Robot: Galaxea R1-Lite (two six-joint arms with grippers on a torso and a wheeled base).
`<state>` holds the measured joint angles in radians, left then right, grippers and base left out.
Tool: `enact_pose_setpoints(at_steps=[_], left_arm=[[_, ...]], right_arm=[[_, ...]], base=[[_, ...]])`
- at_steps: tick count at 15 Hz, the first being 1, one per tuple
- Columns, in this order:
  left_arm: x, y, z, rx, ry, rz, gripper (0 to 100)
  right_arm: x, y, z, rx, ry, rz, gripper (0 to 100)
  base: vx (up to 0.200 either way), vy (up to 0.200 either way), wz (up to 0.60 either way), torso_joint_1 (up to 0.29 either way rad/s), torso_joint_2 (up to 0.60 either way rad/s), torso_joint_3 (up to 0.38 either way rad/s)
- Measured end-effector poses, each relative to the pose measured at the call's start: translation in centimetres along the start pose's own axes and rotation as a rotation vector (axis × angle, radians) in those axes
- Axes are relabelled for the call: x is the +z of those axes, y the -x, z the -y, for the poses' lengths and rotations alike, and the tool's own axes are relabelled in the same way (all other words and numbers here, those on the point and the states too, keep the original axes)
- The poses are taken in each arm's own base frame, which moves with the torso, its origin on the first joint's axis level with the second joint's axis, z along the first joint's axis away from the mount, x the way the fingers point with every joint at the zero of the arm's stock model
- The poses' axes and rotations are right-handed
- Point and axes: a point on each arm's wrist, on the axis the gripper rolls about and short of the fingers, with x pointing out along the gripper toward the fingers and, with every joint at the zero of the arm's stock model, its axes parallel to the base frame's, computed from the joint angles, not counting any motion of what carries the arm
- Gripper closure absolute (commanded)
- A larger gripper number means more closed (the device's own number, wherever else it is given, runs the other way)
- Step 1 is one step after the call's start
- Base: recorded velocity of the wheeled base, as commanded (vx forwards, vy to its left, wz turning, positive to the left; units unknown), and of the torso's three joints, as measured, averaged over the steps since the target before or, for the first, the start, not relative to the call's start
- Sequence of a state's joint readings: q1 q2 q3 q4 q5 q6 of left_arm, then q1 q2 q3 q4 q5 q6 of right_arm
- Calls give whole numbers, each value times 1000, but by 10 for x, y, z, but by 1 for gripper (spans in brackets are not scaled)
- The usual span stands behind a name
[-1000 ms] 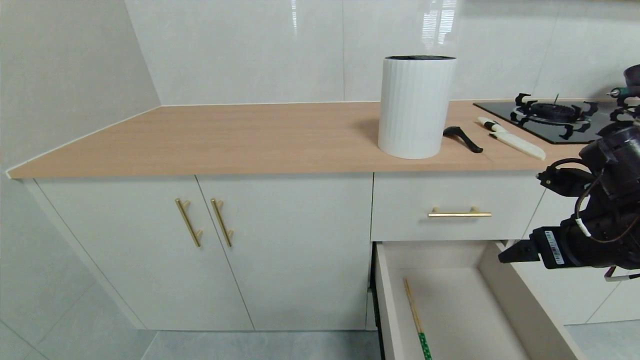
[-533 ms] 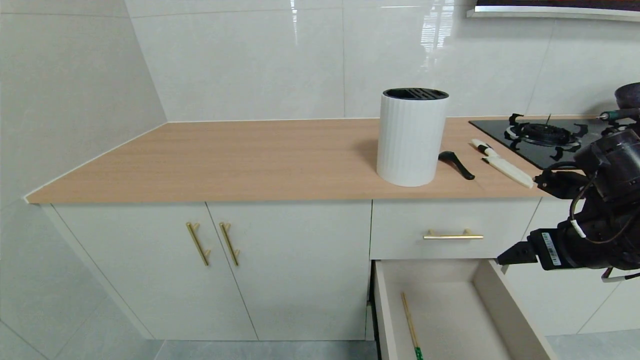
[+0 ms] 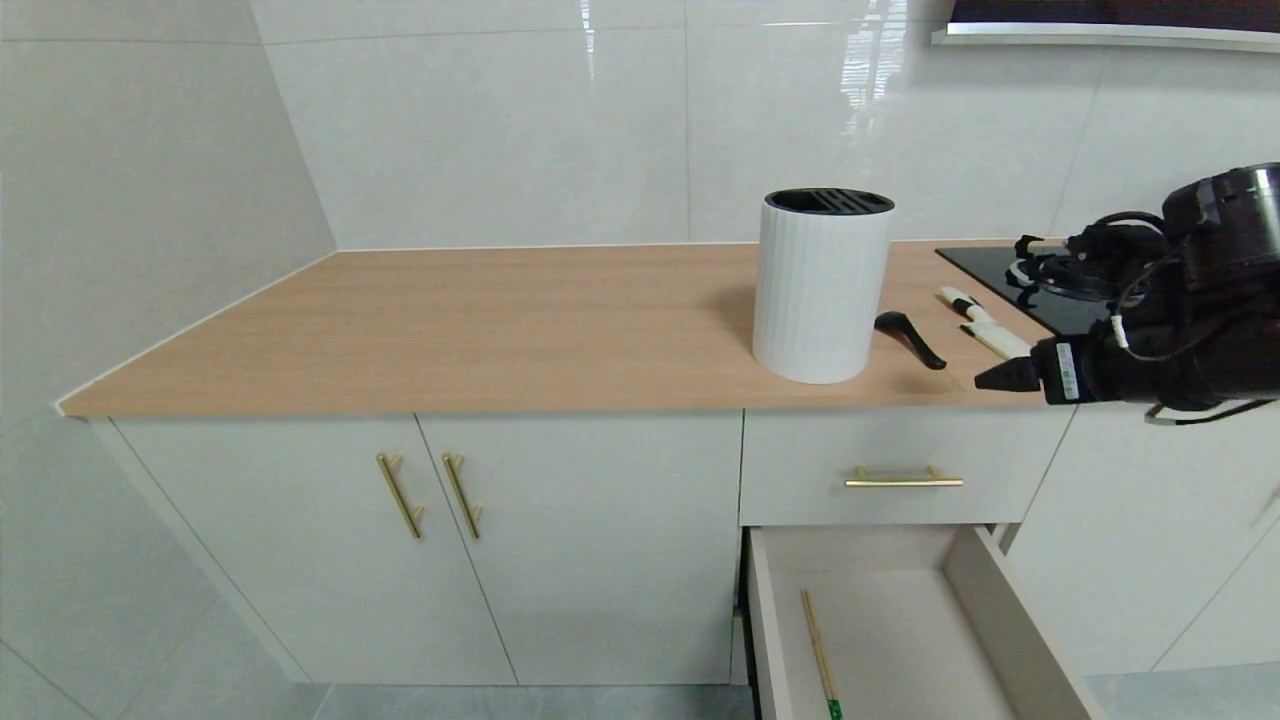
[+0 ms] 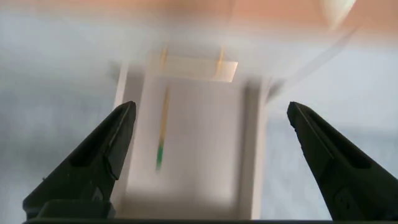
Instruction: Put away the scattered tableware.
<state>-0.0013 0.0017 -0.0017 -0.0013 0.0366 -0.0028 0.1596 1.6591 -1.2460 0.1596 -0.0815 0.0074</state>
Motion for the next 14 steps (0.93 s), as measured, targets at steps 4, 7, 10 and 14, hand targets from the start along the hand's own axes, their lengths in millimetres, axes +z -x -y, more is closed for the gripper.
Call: enact_pose_setpoints(at_steps=[4, 7, 10, 14], left_arm=[[0, 0, 0, 0, 0, 0, 0], [0, 0, 0, -1, 0, 0, 0], [0, 0, 0, 0, 0, 0, 0], [0, 0, 0, 0, 0, 0, 0]], right_arm=[[38, -54, 8, 6, 48, 71, 0], [43, -100, 13, 51, 107, 75, 0], [38, -128, 21, 132, 103, 85, 0], [32, -158, 23, 130, 79, 110, 0]], base=[[0, 0, 0, 0, 0, 0], [0, 0, 0, 0, 0, 0], [0, 0, 0, 0, 0, 0], [0, 0, 0, 0, 0, 0]])
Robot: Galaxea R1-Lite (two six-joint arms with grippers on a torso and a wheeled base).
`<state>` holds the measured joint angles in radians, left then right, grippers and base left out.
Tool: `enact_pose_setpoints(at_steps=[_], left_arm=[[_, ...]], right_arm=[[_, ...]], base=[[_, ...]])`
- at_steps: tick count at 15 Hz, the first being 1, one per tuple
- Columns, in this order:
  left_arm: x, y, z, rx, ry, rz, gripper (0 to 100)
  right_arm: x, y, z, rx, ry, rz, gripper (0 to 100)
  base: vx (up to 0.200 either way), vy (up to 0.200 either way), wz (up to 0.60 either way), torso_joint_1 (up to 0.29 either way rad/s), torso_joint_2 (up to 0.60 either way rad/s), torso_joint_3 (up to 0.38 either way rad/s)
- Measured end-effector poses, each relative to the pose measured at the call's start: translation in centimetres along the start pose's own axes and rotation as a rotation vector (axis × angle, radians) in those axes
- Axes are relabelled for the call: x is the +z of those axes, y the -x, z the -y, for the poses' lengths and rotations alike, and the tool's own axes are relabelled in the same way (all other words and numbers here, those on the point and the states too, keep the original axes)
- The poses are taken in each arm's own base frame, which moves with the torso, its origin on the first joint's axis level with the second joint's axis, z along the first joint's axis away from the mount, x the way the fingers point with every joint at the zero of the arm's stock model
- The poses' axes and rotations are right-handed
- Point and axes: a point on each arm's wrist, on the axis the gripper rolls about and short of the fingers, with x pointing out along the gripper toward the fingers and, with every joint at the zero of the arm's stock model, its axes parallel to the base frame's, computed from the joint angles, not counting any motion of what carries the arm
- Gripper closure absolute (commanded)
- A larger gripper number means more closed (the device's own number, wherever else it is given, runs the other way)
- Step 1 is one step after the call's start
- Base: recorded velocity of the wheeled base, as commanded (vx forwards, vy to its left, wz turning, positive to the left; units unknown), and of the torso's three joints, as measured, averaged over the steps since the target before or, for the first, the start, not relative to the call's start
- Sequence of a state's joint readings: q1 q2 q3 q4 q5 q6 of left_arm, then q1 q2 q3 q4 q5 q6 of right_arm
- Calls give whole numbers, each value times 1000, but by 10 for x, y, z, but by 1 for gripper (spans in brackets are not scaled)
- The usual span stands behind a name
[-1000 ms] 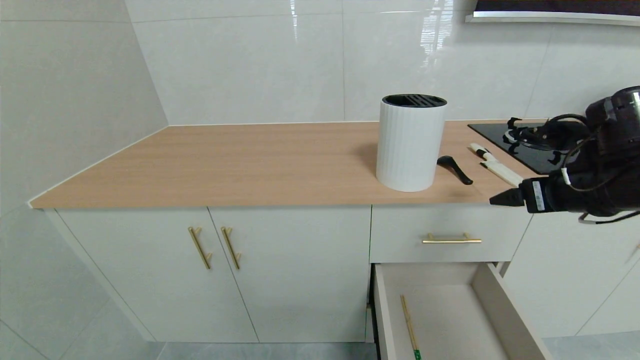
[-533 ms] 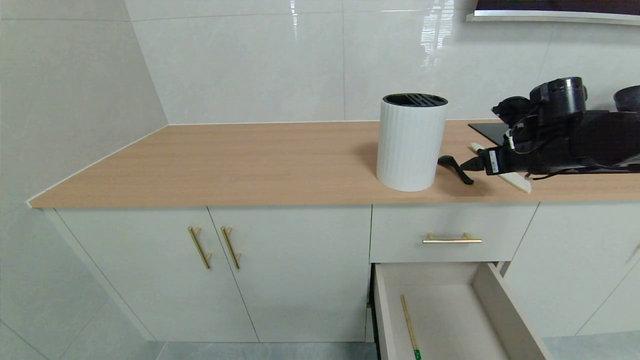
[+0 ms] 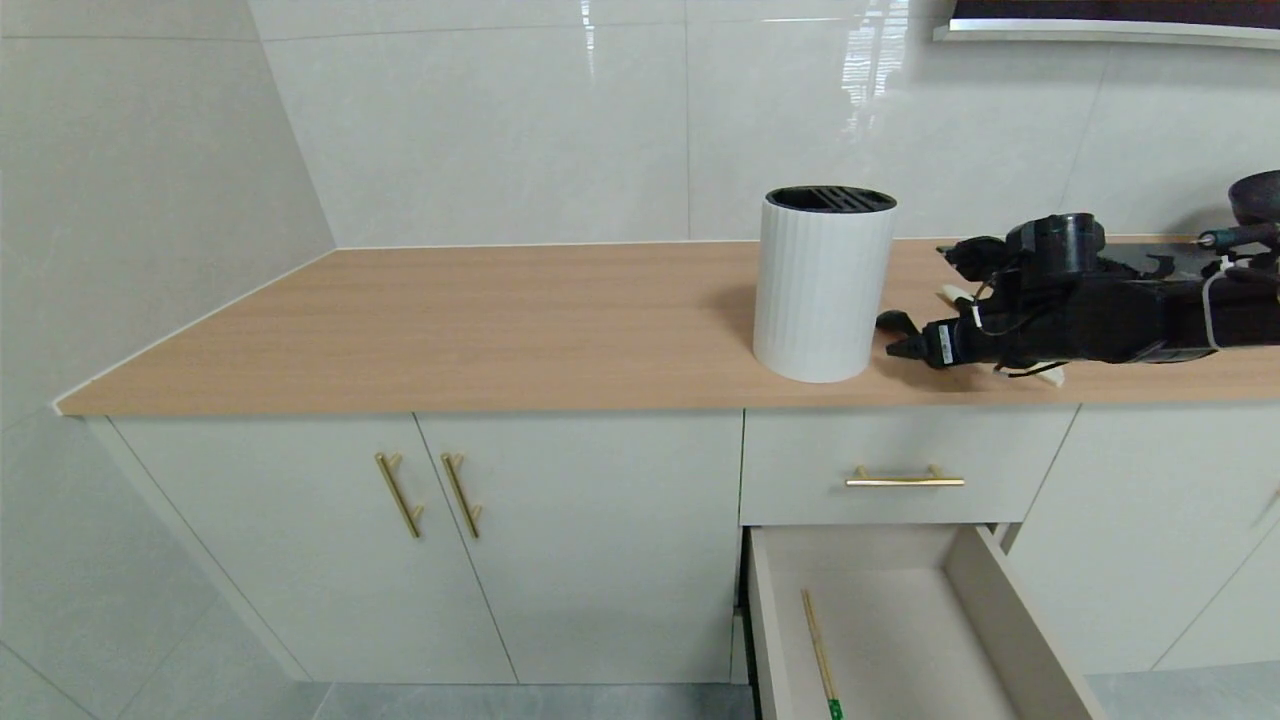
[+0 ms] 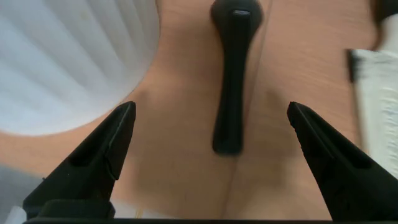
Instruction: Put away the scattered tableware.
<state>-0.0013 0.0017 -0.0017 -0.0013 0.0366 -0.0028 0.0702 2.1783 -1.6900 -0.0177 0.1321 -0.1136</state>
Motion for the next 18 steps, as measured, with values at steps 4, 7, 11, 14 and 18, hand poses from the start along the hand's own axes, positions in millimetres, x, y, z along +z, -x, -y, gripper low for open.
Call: enact_pose_setpoints(at_steps=[4, 7, 11, 14, 18], left_arm=[[0, 0, 0, 0, 0, 0, 0], [0, 0, 0, 0, 0, 0, 0], [0, 0, 0, 0, 0, 0, 0], [0, 0, 0, 0, 0, 0, 0], [0, 0, 0, 0, 0, 0, 0]], right_arm=[[-4, -14, 7, -9, -41, -1, 0], [-4, -16, 11, -16, -60, 3, 100], [-8, -21, 11, -14, -60, -7, 100], [-9, -24, 10, -12, -59, -13, 100], [-4, -14, 10, -64, -86, -18, 100]], base=[[0, 0, 0, 0, 0, 0], [0, 0, 0, 0, 0, 0], [0, 0, 0, 0, 0, 0], [0, 0, 0, 0, 0, 0], [0, 0, 0, 0, 0, 0]])
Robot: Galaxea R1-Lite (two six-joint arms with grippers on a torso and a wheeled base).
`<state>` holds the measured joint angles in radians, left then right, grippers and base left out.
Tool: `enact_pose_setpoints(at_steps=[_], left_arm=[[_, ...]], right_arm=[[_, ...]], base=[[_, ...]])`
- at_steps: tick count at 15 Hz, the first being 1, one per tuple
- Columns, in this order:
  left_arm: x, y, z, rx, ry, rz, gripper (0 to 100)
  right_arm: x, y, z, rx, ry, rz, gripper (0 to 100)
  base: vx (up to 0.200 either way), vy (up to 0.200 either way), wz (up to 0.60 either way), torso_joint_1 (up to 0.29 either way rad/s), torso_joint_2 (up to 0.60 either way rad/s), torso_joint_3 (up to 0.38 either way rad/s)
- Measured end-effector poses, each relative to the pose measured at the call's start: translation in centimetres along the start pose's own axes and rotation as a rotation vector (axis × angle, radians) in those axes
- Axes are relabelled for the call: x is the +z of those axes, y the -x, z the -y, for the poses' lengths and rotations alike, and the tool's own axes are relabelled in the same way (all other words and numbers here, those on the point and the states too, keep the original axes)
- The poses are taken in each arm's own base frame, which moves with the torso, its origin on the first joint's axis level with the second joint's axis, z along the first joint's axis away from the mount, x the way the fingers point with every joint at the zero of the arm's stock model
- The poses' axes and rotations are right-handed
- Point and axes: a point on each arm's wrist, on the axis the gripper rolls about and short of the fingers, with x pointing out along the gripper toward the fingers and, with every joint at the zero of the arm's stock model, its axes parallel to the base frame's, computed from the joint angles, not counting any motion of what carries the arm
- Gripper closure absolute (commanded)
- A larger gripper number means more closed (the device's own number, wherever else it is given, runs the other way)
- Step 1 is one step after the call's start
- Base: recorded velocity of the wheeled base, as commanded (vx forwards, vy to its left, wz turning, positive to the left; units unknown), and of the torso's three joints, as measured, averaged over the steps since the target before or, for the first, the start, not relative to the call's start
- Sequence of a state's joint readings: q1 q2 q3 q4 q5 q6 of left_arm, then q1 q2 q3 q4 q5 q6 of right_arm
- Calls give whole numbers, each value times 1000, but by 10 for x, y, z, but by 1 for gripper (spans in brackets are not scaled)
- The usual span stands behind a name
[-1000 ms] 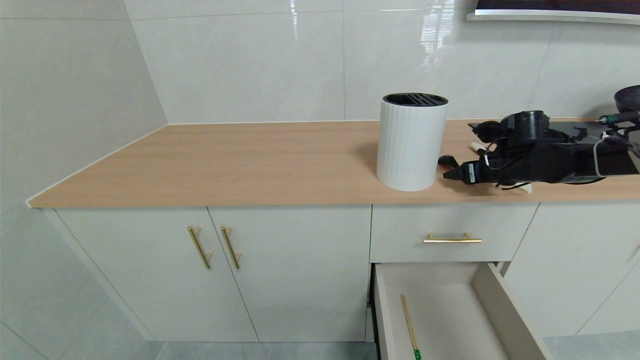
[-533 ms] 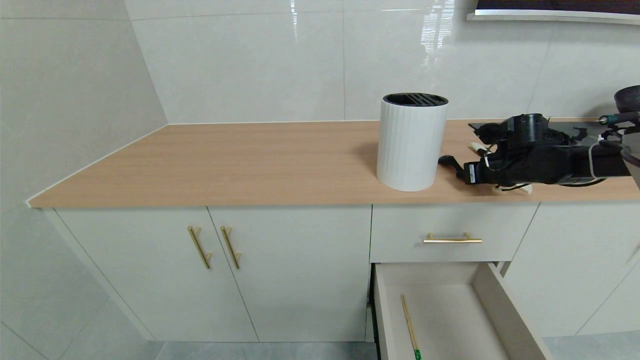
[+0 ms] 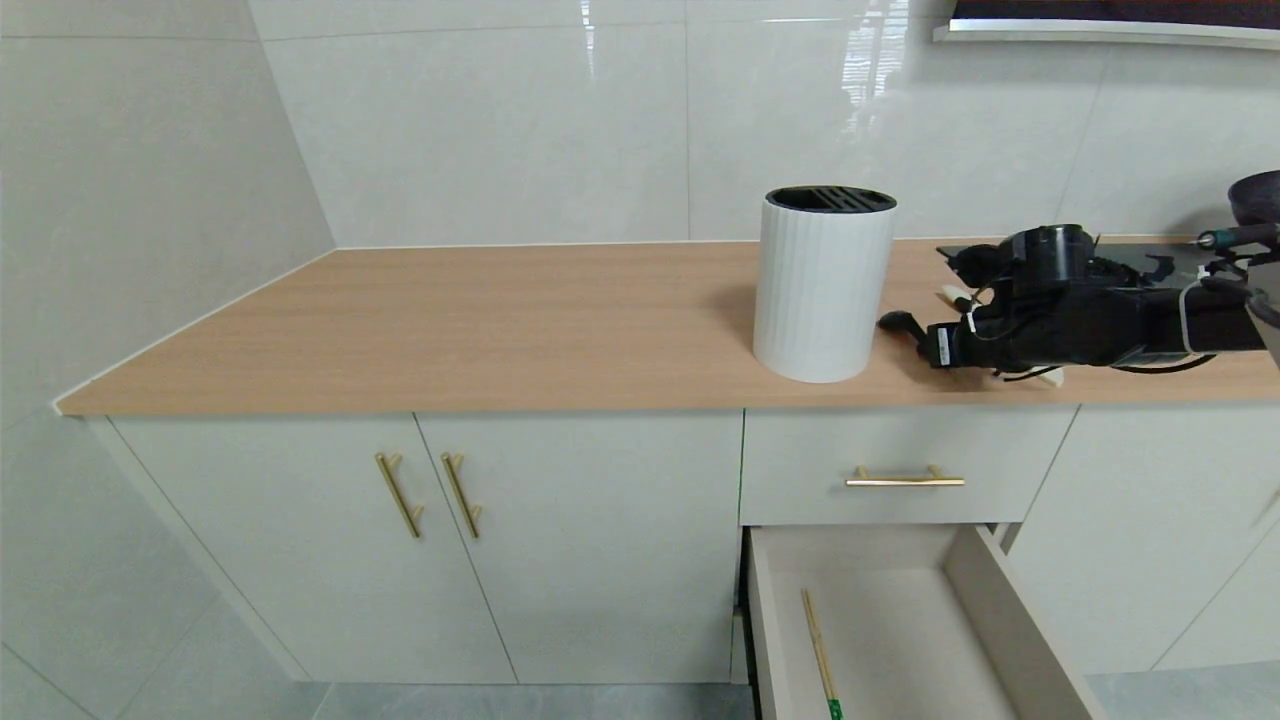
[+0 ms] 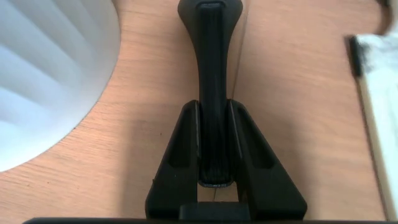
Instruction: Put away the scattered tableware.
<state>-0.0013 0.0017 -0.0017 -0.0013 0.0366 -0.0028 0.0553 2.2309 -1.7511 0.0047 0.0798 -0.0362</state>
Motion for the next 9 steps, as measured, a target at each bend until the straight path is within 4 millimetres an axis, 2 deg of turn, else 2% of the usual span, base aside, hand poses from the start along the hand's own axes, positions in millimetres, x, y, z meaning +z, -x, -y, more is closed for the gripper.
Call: enact_pose_setpoints(at_steps=[2, 5, 9], left_arm=[[0, 0, 0, 0, 0, 0, 0], [0, 0, 0, 0, 0, 0, 0], [0, 0, 0, 0, 0, 0, 0]], right_arm=[[9, 18, 0, -28, -67, -2, 100], [20, 67, -4, -44, -148, -35, 100], [4, 141, -16, -63, -248, -99, 100]], base=[[0, 0, 0, 0, 0, 0], [0, 0, 0, 0, 0, 0], [0, 0, 0, 0, 0, 0]])
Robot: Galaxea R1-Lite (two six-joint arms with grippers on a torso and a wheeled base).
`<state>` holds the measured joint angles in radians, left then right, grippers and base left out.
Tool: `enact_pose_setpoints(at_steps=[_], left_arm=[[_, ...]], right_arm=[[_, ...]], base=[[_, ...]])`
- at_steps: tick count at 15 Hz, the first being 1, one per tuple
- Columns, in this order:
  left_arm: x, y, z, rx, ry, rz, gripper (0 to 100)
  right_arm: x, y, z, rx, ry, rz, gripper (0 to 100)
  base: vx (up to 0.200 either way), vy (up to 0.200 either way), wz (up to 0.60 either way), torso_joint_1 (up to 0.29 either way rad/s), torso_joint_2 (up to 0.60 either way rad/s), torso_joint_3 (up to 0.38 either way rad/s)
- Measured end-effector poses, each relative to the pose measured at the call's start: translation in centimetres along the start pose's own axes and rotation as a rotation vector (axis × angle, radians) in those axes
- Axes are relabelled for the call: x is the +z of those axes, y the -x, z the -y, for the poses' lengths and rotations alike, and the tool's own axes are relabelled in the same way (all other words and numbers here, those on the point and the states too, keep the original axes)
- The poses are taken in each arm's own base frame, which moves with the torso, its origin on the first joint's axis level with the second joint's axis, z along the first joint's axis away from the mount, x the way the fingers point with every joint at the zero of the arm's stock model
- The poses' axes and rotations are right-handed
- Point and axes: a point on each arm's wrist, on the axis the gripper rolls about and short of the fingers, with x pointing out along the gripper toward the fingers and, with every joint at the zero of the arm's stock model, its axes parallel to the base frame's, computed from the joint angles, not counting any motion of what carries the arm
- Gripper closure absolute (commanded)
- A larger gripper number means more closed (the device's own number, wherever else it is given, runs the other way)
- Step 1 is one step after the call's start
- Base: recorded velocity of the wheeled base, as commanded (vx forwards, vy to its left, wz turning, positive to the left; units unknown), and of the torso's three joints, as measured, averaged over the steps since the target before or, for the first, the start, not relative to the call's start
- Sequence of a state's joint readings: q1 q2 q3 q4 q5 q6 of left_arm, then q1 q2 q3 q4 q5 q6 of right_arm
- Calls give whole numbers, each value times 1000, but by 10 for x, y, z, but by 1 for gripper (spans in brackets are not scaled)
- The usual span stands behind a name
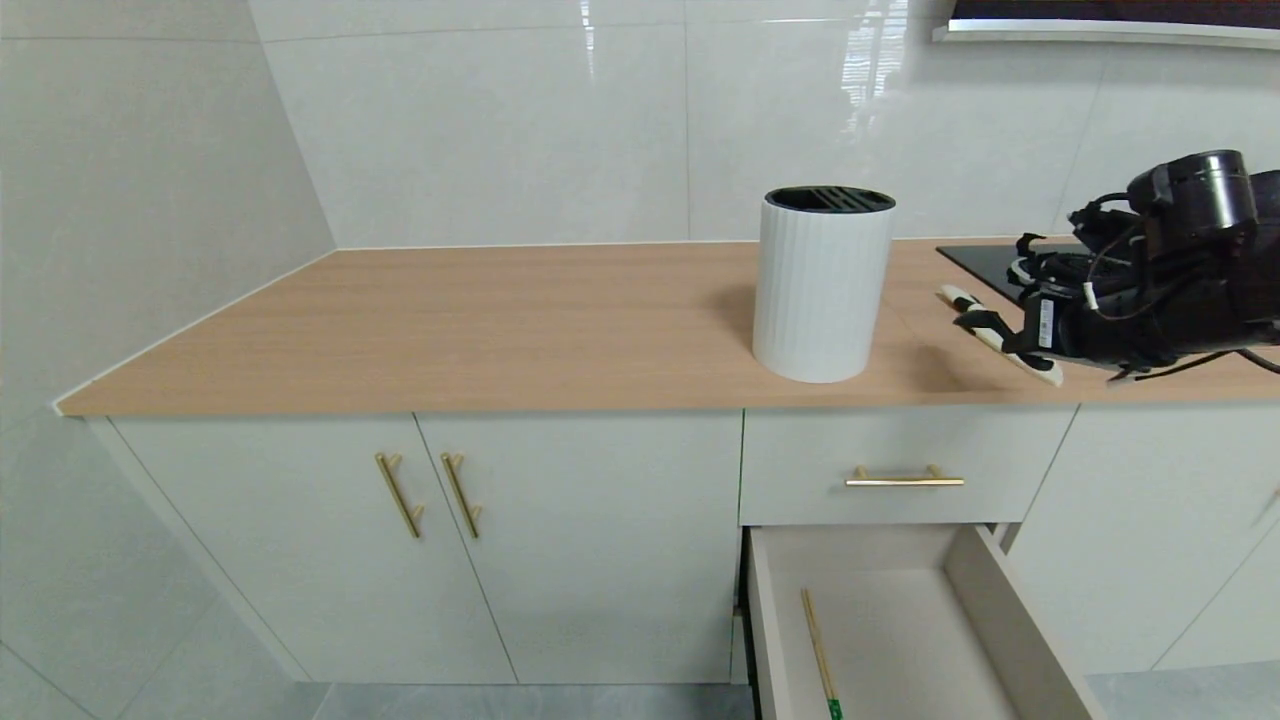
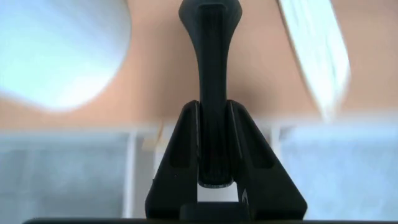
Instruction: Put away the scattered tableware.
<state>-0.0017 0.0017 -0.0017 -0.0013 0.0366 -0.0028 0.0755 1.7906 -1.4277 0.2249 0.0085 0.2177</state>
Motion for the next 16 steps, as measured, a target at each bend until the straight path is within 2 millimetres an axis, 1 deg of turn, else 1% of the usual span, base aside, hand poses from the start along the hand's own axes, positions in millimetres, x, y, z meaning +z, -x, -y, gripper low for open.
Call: enact_pose_setpoints(at_steps=[1, 3, 5, 7, 9, 13, 16], left_arm=[[0, 0, 0, 0, 0, 0, 0], [0, 0, 0, 1, 0, 0, 0], [0, 0, 0, 0, 0, 0, 0], [0, 0, 0, 0, 0, 0, 0], [0, 0, 0, 0, 0, 0, 0], [0, 0, 0, 0, 0, -1, 0], [0, 0, 0, 0, 0, -1, 0]], right_arm=[[-11, 16, -3, 4, -12, -14, 100], [-34, 38, -6, 6, -10, -50, 100], [-60, 50, -9, -18, 8, -97, 100], [-83, 56, -17, -13, 45, -143, 100], [-98, 57, -24, 6, 78, -189, 100], [-112, 41, -26, -10, 94, -194, 100], [-122, 29, -25, -24, 101, -230, 100]], base=[[0, 0, 0, 0, 0, 0], [0, 0, 0, 0, 0, 0], [0, 0, 0, 0, 0, 0], [0, 0, 0, -71, 144, 97], [0, 0, 0, -154, 383, 232], [0, 0, 0, -172, 452, 277], [0, 0, 0, -164, 466, 299]])
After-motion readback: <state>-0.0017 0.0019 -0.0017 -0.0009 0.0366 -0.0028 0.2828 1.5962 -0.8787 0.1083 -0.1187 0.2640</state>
